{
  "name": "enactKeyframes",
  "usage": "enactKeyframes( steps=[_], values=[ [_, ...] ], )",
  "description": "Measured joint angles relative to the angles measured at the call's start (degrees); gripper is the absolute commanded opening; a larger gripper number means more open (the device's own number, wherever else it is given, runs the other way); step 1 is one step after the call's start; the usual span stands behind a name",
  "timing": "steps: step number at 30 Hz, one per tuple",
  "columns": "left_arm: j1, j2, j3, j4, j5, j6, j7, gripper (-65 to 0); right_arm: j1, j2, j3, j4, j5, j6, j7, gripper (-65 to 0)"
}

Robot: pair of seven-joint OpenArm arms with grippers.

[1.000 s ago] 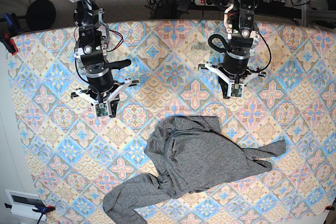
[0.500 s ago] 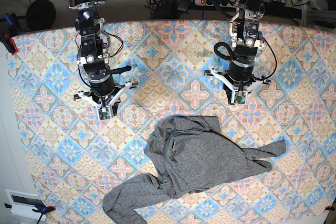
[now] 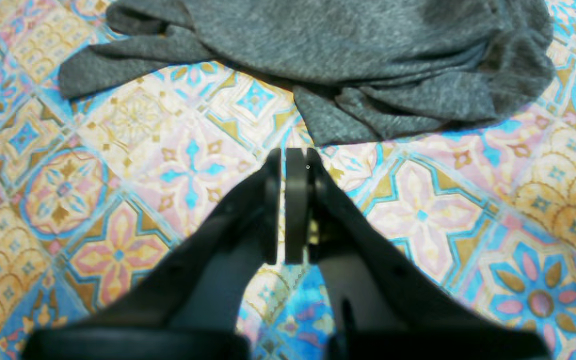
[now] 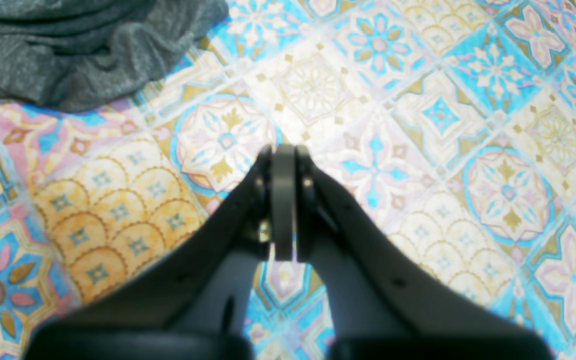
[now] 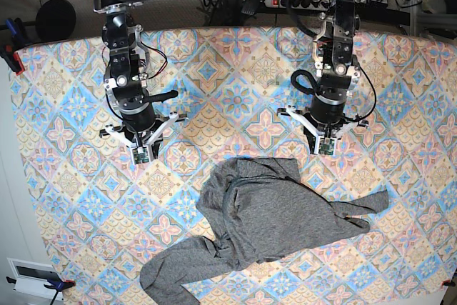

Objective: Layout the t-shirt on the table in an organized manner, then fold the t-shirt properly
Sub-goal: 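Lower both grippers over the table toward the grey shirt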

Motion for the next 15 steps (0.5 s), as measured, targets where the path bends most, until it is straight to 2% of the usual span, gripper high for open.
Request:
enactKeyframes(
  steps=[9,13,15],
  values=[
    [-0.11,0.28,0.0,-0.02,0.11,0.0,0.66,-65.0,-0.02,0.0,0.0,0.0,0.0,0.0,0.02,-65.0],
    [0.09,0.28,-0.13,-0.02,0.09,-0.02,0.63,-65.0,0.02,0.02,0.0,0.0,0.0,0.0,3.72,-65.0],
    [0.11,0.28,-0.13,-0.02,0.11,-0.02,0.63,-65.0,-0.02,0.0,0.0,0.0,0.0,0.0,3.65,-65.0]
  ],
)
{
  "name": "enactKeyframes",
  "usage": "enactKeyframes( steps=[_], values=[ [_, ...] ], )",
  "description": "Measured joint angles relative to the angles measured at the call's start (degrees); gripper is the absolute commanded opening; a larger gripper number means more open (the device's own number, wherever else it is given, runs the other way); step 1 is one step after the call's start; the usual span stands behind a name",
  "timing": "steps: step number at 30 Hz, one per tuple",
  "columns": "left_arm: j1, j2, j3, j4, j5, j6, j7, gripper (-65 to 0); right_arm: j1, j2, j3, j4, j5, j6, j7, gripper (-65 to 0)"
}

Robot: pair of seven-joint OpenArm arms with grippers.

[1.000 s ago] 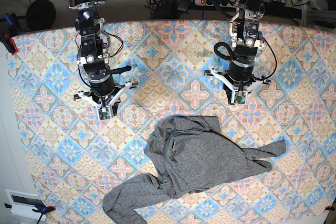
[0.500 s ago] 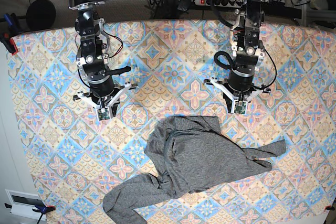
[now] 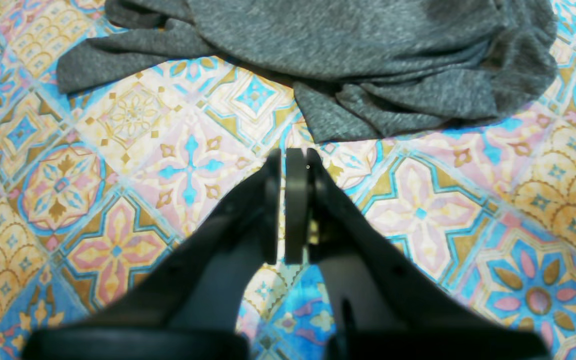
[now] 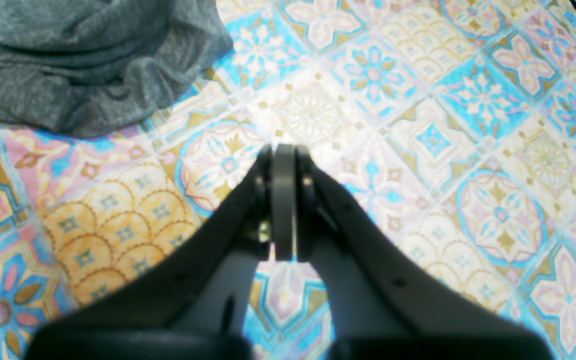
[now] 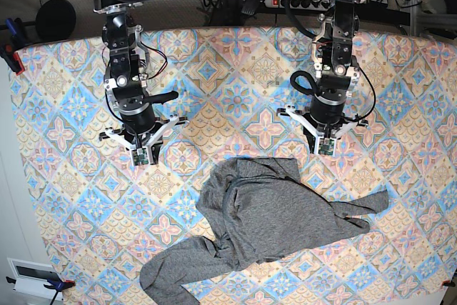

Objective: Layout the t-shirt on the table in an organized manner, then fold the t-shirt properly
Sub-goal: 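Lower both grippers over the table toward the grey shirt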

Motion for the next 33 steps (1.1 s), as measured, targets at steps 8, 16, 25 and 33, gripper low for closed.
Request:
enactKeyframes(
  steps=[8,16,25,33],
  values=[
    [-0.28,0.02,0.02,0.0,0.28,0.02,0.0,-65.0,0.0,0.0,0.02,0.0,0.0,0.0,0.0,-65.0],
    [-1.77,-0.11,0.17,-0.11,0.66,0.0,-0.09,-65.0,-0.11,-0.13,1.57,0.0,0.15,0.02,0.04,-65.0],
    [-3.19,-0.15,0.39,-1.42,0.5,-0.04,0.85,-65.0,-1.53,-0.11,4.87,0.0,0.17,0.17,0.11,-65.0],
    [-6.29,-0.28,0.39,-3.72,0.44,0.02,0.35,-65.0,-1.42,-0.15,5.99,0.02,0.02,0.02,0.2,-65.0]
  ],
)
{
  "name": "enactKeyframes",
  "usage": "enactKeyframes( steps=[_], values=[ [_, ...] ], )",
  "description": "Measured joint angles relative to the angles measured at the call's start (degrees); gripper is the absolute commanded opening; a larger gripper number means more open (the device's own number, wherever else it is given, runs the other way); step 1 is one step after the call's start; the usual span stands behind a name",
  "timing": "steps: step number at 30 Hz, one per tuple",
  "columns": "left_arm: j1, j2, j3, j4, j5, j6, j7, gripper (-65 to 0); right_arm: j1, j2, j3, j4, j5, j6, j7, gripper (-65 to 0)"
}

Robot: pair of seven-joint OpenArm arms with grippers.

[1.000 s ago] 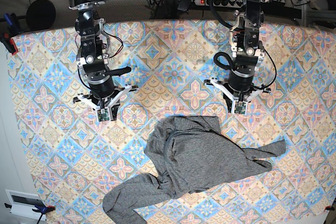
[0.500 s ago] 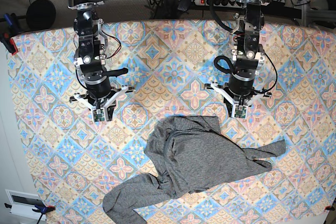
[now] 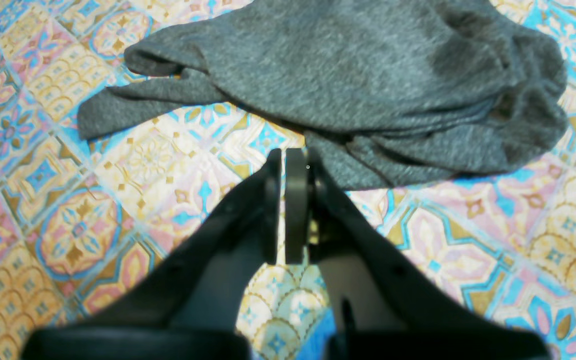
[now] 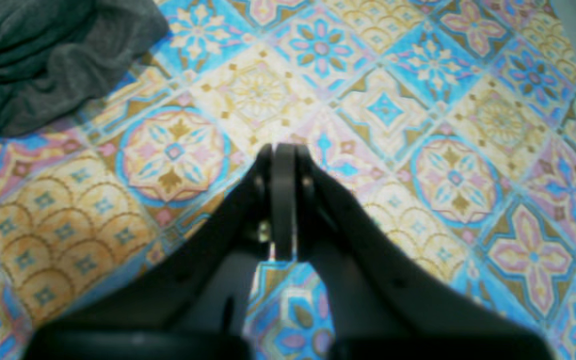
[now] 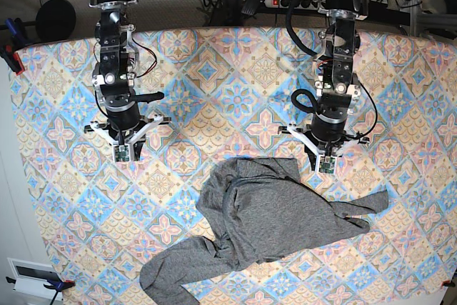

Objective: Layout the t-shirt on the table in an organized manner, then fold the t-shirt properly
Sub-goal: 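Lower both grippers over the table toward the grey shirt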

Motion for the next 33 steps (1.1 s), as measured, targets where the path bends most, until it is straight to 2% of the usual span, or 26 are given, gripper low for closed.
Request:
enactKeyframes(
  steps=[6,11,22,33],
  values=[
    [-1.73,-0.11,3.85,-0.13,0.2,-0.2,-0.15,-65.0,-0.02,-1.7,0.04,0.0,-0.02,-0.07,0.02,-65.0],
    [-1.29,-0.02,3.74,-0.13,0.0,0.02,0.07,-65.0,0.0,-2.56,0.13,0.0,-0.5,-0.24,0.0,-65.0],
    [-1.44,-0.17,3.74,-0.13,-0.17,0.0,0.07,-65.0,0.0,-2.69,2.78,0.0,-0.28,-0.24,0.02,-65.0],
    [-1.29,-0.15,3.76,-0.13,-0.39,-0.02,0.04,-65.0,0.0,-2.75,2.75,0.0,-0.26,-0.07,0.02,-65.0]
  ],
)
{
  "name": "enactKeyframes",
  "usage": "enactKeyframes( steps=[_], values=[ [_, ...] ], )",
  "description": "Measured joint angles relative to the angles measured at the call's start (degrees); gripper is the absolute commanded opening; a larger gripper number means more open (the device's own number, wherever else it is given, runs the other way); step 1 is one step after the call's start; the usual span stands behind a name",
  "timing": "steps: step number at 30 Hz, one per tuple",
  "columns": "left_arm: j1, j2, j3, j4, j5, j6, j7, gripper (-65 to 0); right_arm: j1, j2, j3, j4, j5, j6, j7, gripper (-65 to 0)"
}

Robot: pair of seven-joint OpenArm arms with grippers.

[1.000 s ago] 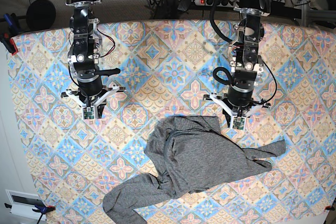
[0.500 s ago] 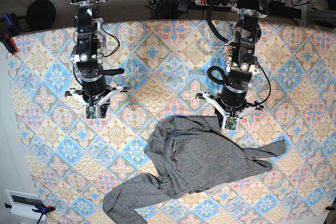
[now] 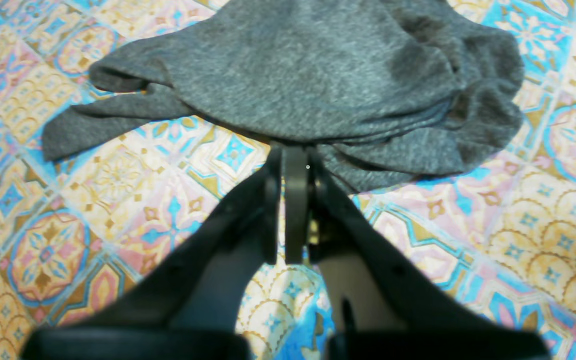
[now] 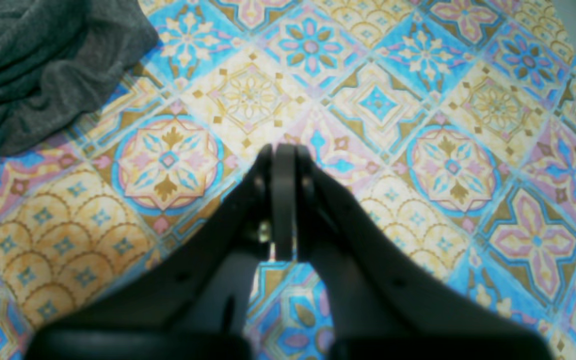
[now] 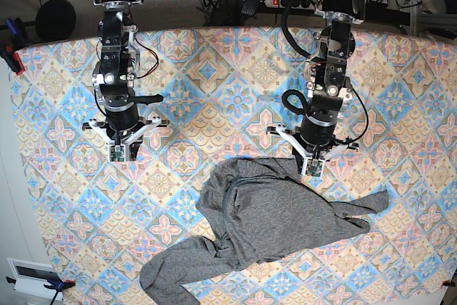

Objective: Layout the t-shirt on the table in an organized manner, then fold the t-shirt properly
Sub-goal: 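Lower both grippers over the table toward the grey shirt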

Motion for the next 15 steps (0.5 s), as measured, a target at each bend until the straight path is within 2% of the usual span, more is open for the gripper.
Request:
enactKeyframes(
  steps=[15],
  values=[
    [2.03,0.28,-0.04,0.0,-0.02,-0.02,-0.35,-65.0,0.0,0.04,-0.33,0.0,0.02,-0.11,0.0,-65.0]
  ],
)
